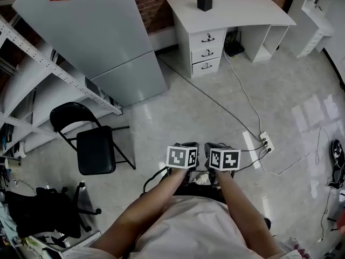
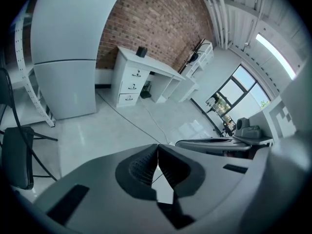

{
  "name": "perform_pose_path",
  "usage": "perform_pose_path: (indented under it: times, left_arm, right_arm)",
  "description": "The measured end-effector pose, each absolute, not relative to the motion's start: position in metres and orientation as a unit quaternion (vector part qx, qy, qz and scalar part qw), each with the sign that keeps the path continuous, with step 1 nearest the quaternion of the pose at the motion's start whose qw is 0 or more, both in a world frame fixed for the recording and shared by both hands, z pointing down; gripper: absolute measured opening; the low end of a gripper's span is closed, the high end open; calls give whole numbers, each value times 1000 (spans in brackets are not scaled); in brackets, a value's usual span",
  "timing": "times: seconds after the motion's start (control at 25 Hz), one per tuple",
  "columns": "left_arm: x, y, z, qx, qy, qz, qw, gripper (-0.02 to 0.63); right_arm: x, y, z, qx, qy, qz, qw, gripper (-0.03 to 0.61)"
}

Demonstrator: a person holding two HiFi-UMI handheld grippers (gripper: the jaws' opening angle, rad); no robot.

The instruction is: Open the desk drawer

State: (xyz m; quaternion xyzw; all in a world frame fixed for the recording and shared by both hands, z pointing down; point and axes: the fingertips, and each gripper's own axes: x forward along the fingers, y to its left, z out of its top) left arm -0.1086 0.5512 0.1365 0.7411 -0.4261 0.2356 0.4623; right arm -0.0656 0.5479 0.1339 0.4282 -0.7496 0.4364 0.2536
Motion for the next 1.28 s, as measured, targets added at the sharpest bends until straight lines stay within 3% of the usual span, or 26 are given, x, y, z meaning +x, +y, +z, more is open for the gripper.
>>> perform_pose_path:
  times: [0.64, 1.28]
  left_arm:
    - [-93, 510, 151, 741, -405, 237, 479, 9]
    - [-121, 333, 167, 754, -346, 250, 499, 9]
  right_arm:
    - [-58, 512, 160, 420, -735, 461, 267, 15]
    - [-72, 330, 158, 472, -697, 455, 291, 15]
